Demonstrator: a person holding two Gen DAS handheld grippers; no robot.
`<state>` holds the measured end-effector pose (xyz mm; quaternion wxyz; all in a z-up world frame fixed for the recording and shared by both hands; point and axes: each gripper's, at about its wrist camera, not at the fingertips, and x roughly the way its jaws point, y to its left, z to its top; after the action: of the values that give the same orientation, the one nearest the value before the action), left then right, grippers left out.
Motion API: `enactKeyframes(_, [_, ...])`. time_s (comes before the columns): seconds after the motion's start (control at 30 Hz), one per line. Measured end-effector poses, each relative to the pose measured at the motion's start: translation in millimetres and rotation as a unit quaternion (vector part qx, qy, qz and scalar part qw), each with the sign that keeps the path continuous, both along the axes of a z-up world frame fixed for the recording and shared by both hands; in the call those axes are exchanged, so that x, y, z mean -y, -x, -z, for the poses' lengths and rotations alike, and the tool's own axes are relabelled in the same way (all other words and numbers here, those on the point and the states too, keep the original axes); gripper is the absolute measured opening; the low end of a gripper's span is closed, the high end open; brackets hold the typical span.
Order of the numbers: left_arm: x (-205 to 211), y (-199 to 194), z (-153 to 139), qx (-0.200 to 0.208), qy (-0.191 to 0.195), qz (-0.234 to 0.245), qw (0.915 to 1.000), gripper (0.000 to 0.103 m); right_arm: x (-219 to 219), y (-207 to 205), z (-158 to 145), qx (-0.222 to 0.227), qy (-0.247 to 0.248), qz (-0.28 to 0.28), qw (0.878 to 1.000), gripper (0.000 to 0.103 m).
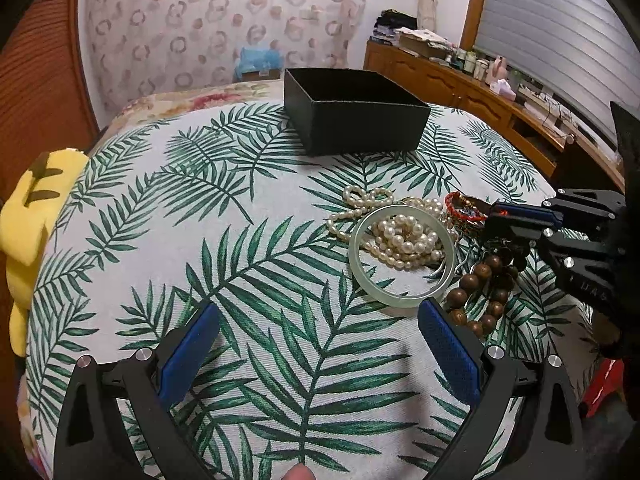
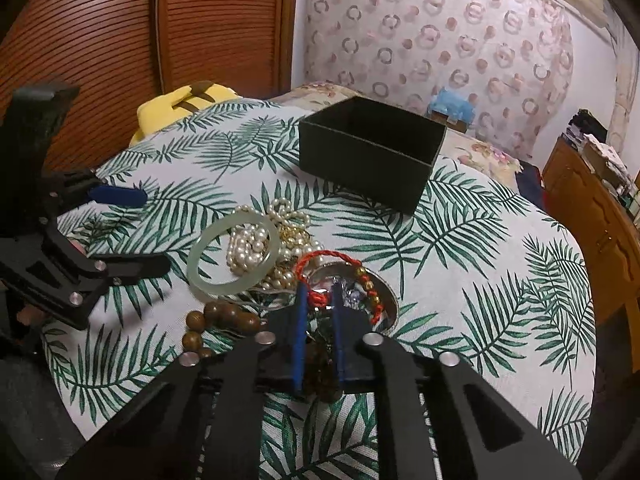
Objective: Organize jewelry
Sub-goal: 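Carry the red bracelet toward the black box with the right tool while the left tool grasps the jade bangle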
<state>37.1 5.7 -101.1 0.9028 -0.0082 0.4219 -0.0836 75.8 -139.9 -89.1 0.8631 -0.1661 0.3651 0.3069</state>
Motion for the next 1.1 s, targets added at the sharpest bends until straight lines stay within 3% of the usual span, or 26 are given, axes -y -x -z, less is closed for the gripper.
enactKeyframes(0.53, [24.9,-26.0,0.6,-0.015,0.048,0.044,0.9977,0.095,26.6,-5.3,-44.3,0.049,-0.049,0.031,0.997,0.01])
enactKeyframes(0.83, [41.6,-39.1,3.9,-0.024,0.04,0.057,0.9973,0.08,33.0,-5.0,-35.1,0.044,-0.047,0.04,0.997,0.01])
enactKeyframes(1.1, [50.1,-39.4,6.4,-0.006,0.012,0.055,0.9984,0.077,31.7,-5.2,-30.1,0.043,-0.049,0.041,0.997,0.01])
